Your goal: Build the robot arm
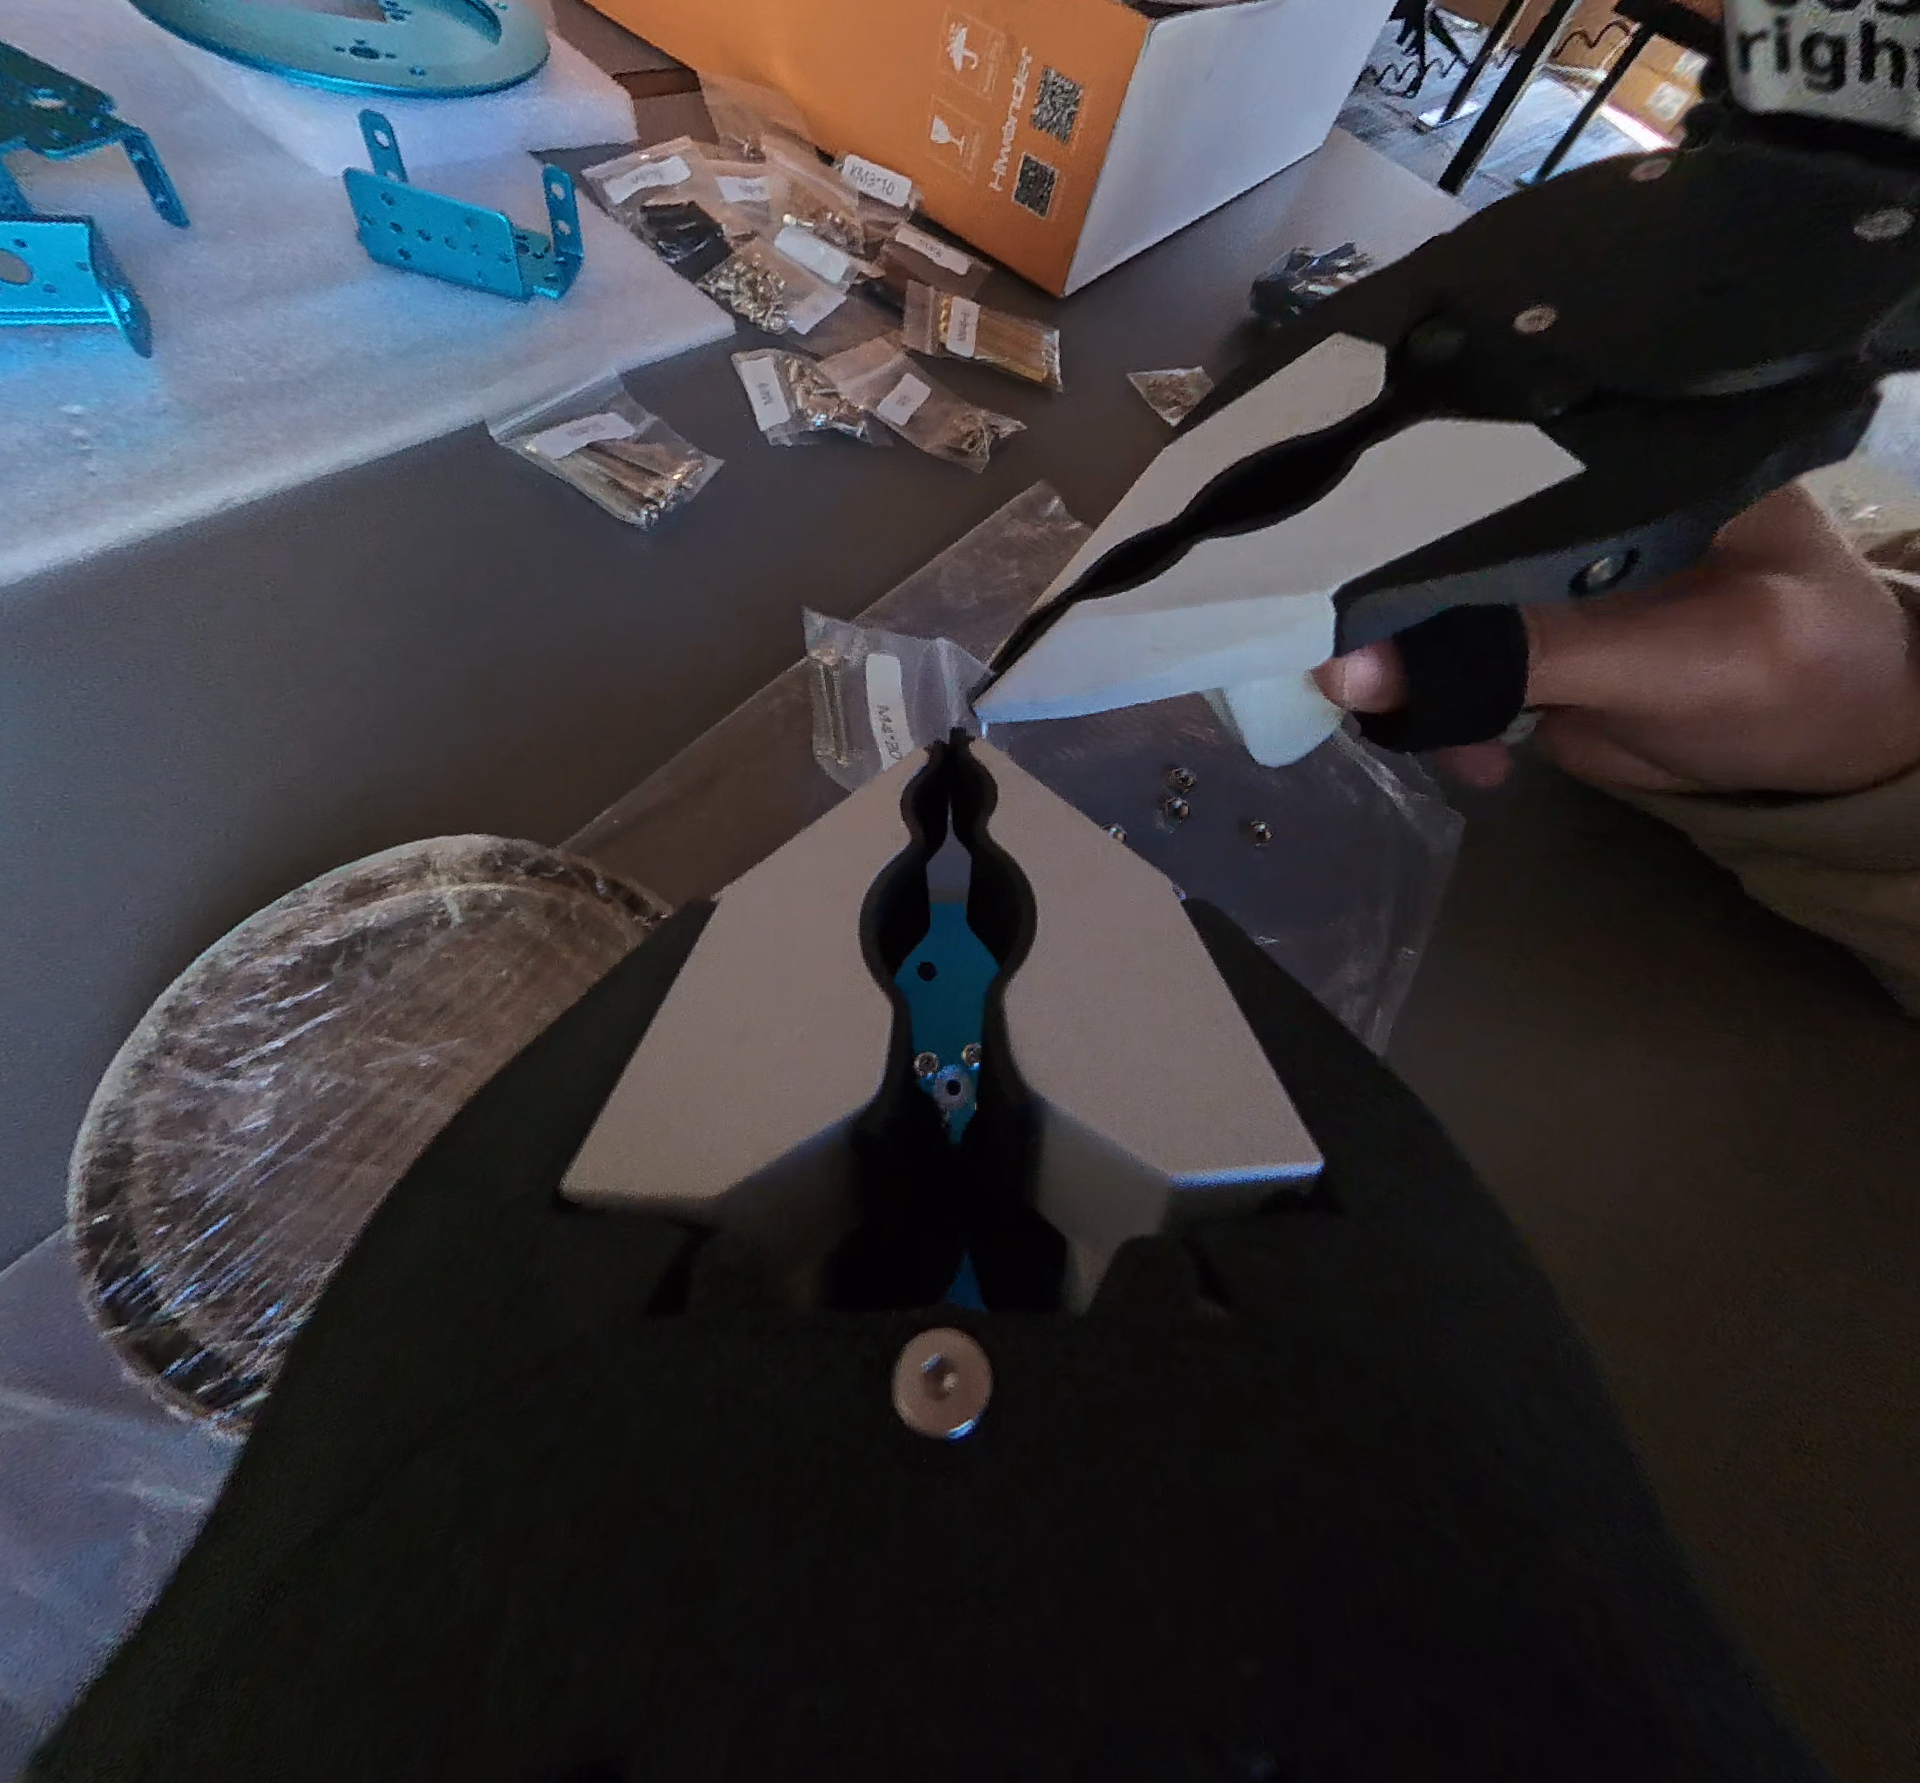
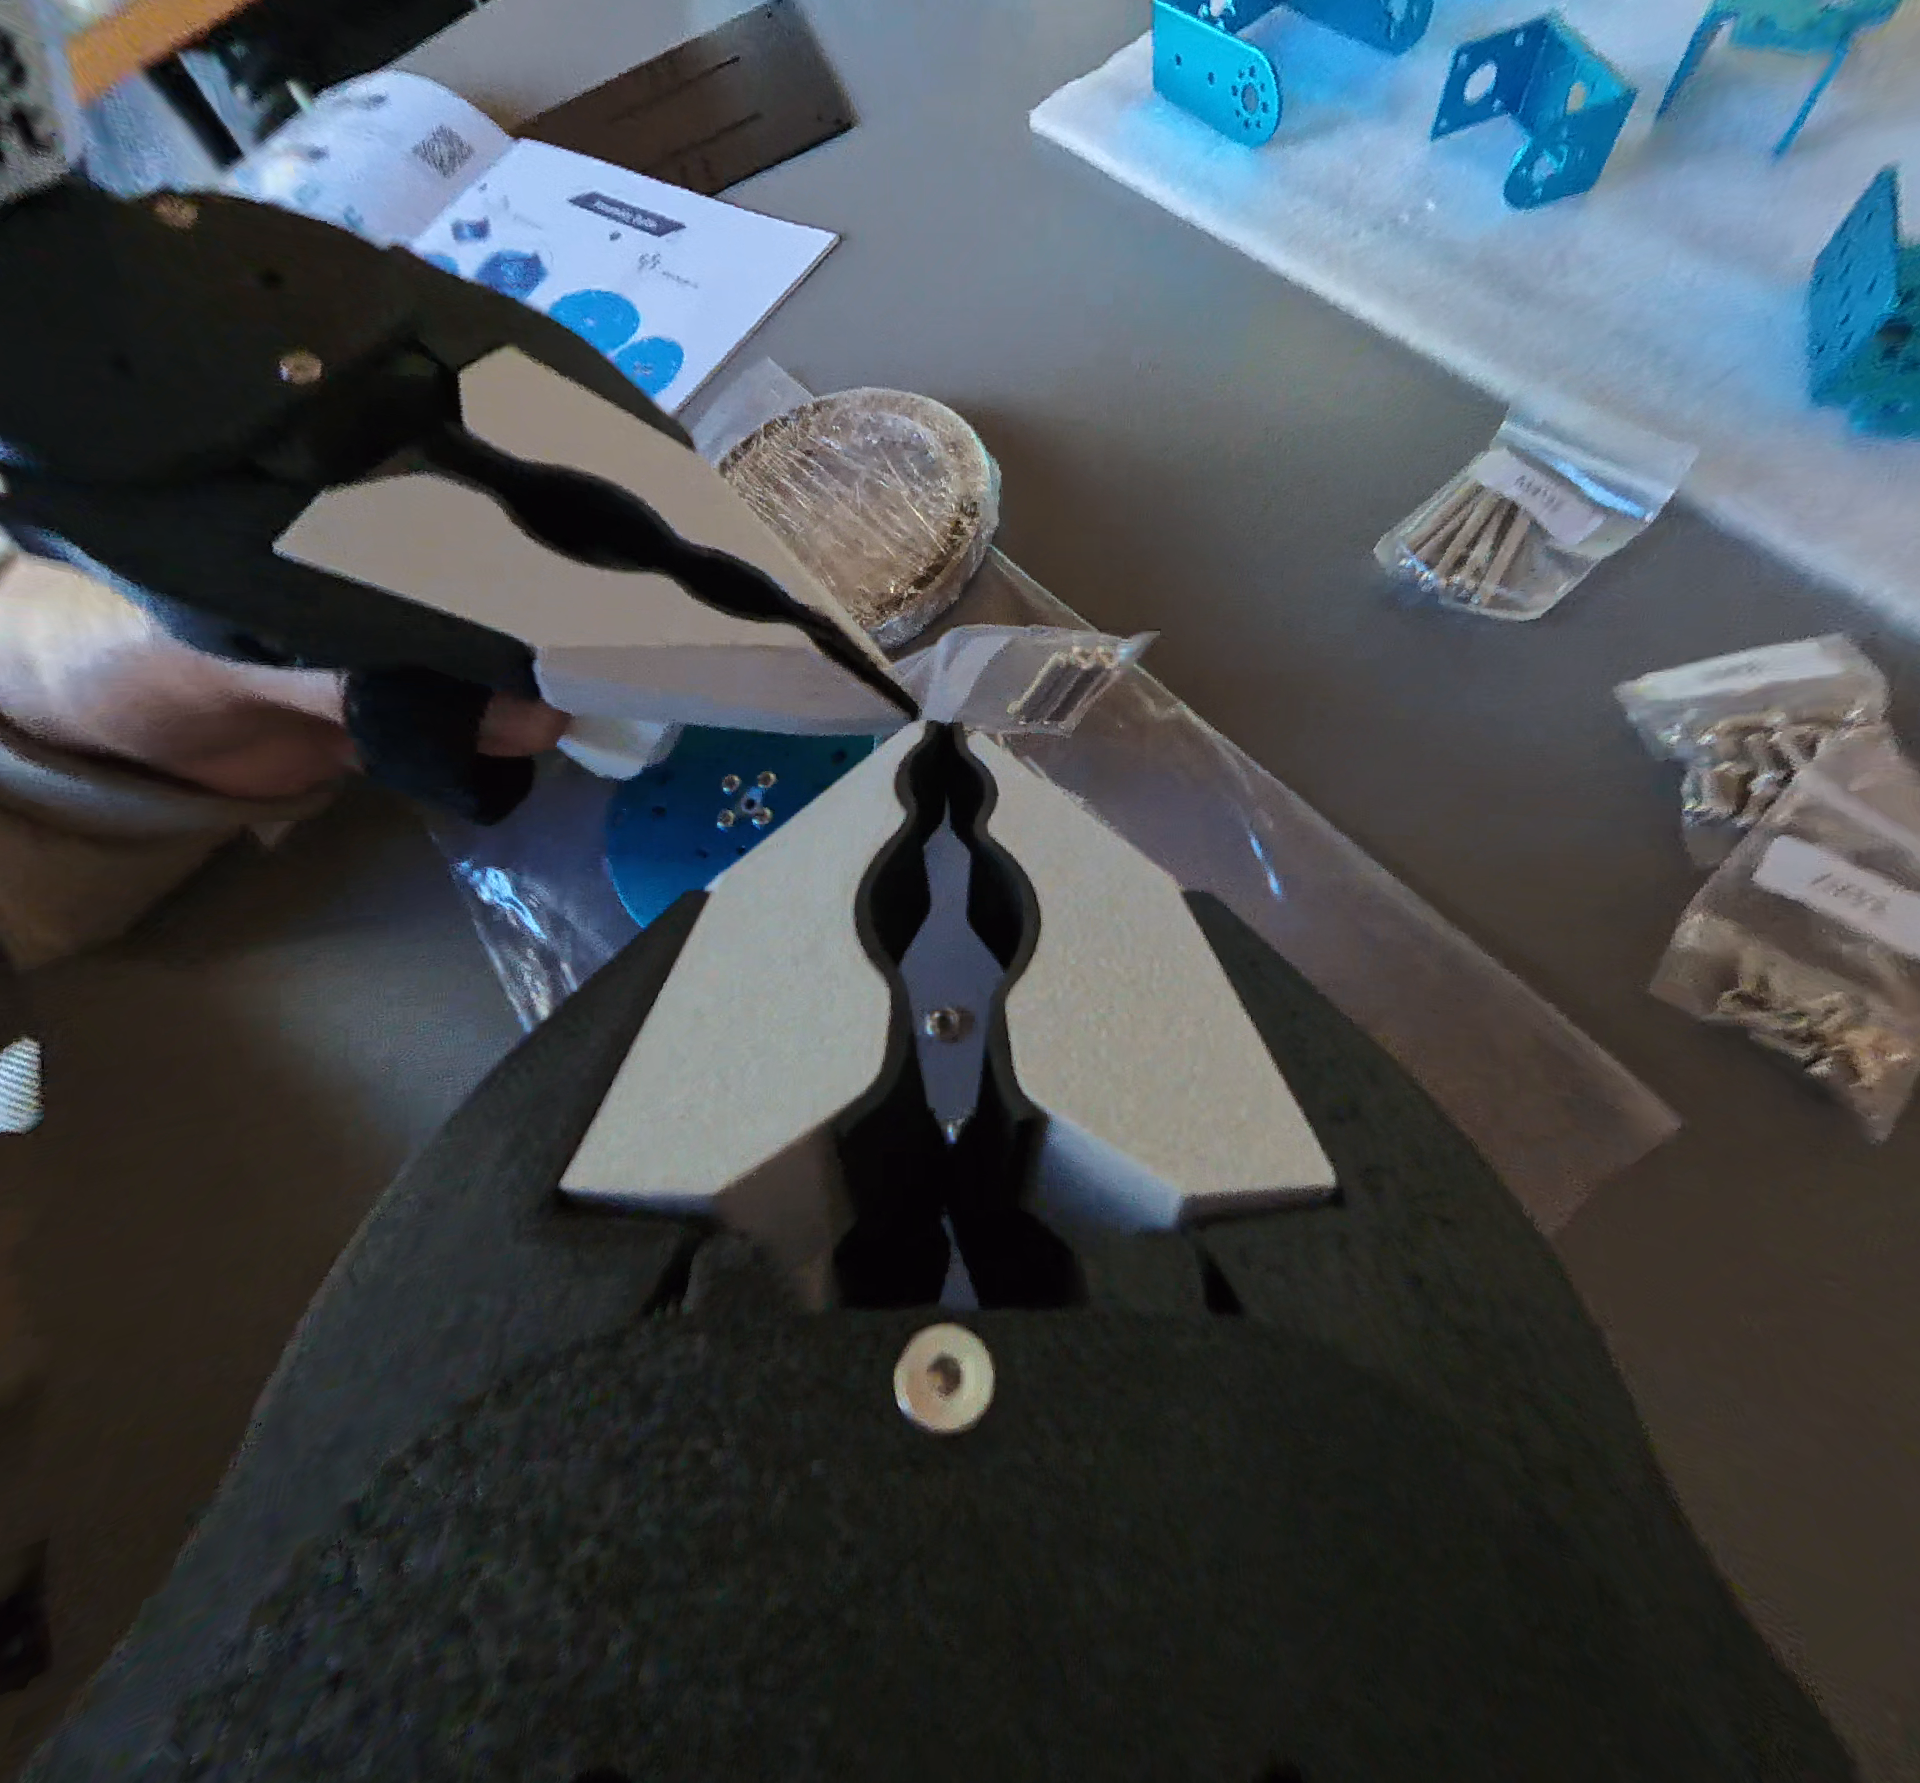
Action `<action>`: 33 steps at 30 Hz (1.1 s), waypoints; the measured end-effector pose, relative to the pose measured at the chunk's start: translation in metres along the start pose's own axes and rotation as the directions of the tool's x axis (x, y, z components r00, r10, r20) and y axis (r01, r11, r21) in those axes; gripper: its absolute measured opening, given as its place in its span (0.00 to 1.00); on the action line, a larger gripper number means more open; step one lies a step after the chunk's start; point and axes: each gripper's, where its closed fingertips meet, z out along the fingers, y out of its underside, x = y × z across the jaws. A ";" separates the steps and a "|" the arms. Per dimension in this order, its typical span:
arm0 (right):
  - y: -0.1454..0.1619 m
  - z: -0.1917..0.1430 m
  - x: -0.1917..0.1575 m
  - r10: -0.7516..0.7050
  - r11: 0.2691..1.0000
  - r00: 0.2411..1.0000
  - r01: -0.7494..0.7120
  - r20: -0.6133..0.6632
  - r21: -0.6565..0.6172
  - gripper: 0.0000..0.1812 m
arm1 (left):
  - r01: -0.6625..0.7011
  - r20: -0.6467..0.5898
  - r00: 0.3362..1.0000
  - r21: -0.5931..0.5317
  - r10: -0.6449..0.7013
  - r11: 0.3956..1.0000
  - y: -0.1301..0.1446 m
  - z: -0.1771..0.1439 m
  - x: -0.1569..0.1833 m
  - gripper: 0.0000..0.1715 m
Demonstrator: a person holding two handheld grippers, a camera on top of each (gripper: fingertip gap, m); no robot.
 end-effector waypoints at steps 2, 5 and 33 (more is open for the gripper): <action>0.003 0.002 0.004 0.078 0.997 0.997 -0.078 -0.006 -0.005 0.00 | -0.028 0.055 0.998 -0.021 0.029 0.999 0.002 0.000 -0.008 0.00; 0.009 0.000 0.006 0.153 0.988 0.988 -0.153 -0.031 0.009 0.00 | -0.077 0.084 0.993 -0.017 0.078 0.997 0.001 -0.002 -0.013 0.00; 0.001 -0.023 -0.043 -0.632 0.752 0.773 0.626 -0.044 0.207 0.46 | 0.110 -0.378 0.914 -0.120 -0.148 0.987 -0.005 -0.026 0.036 0.00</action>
